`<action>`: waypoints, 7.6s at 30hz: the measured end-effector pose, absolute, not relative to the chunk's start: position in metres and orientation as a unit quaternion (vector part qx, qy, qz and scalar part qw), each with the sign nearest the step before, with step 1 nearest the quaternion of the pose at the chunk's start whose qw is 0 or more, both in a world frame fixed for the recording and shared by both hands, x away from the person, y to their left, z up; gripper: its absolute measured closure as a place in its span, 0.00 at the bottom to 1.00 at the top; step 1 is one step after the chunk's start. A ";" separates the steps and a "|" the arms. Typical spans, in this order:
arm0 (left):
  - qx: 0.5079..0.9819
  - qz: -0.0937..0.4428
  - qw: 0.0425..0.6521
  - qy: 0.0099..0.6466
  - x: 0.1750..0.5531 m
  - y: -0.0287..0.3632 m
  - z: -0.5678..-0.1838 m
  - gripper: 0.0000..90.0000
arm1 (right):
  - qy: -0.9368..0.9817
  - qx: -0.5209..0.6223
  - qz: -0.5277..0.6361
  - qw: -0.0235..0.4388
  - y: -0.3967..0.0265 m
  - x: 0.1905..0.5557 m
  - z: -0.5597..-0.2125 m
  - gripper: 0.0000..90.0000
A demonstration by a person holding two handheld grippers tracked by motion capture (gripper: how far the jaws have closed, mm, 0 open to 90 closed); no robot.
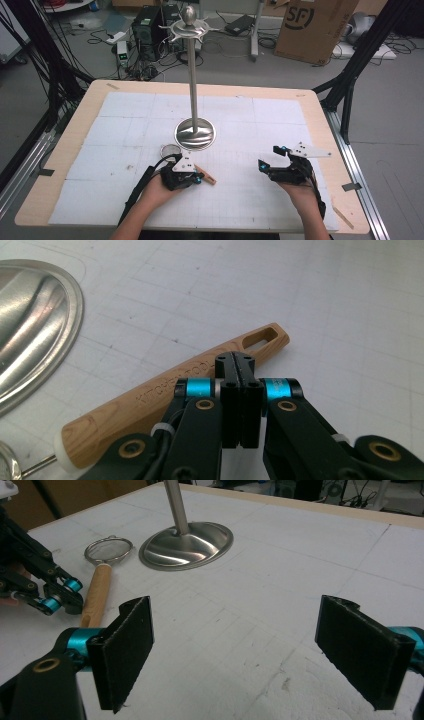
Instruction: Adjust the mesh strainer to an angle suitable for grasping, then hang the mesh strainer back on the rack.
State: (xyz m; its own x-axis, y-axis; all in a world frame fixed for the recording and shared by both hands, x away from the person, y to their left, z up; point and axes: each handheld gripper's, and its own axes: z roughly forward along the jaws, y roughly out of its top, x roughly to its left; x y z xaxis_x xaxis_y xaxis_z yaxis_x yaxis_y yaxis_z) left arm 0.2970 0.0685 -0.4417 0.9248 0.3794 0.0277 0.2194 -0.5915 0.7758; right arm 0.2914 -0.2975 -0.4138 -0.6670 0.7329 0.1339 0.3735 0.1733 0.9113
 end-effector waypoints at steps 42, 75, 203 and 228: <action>0.858 0.158 0.386 0.298 0.350 0.099 -0.431 1.00 | 0.752 0.374 0.516 0.164 -0.295 0.293 -0.417 0.16; 0.875 0.145 0.352 0.299 0.310 0.121 -0.434 1.00 | 0.755 0.372 0.516 0.161 -0.294 0.292 -0.418 0.16; 0.922 0.073 0.305 0.229 0.309 0.110 -0.427 0.71 | 0.755 0.369 0.518 0.156 -0.291 0.295 -0.419 0.16; 0.951 0.048 0.233 0.196 0.324 0.091 -0.418 0.75 | 0.754 0.368 0.521 0.156 -0.290 0.295 -0.416 0.16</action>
State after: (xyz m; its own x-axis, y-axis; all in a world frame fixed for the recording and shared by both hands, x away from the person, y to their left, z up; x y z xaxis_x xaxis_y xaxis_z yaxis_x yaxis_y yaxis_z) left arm 0.3243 0.0906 -0.4182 0.9186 0.3952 -0.0008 0.3508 -0.8145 0.4620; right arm 0.2946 -0.2904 -0.4164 -0.6811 0.7169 0.1488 0.3924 0.1858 0.9009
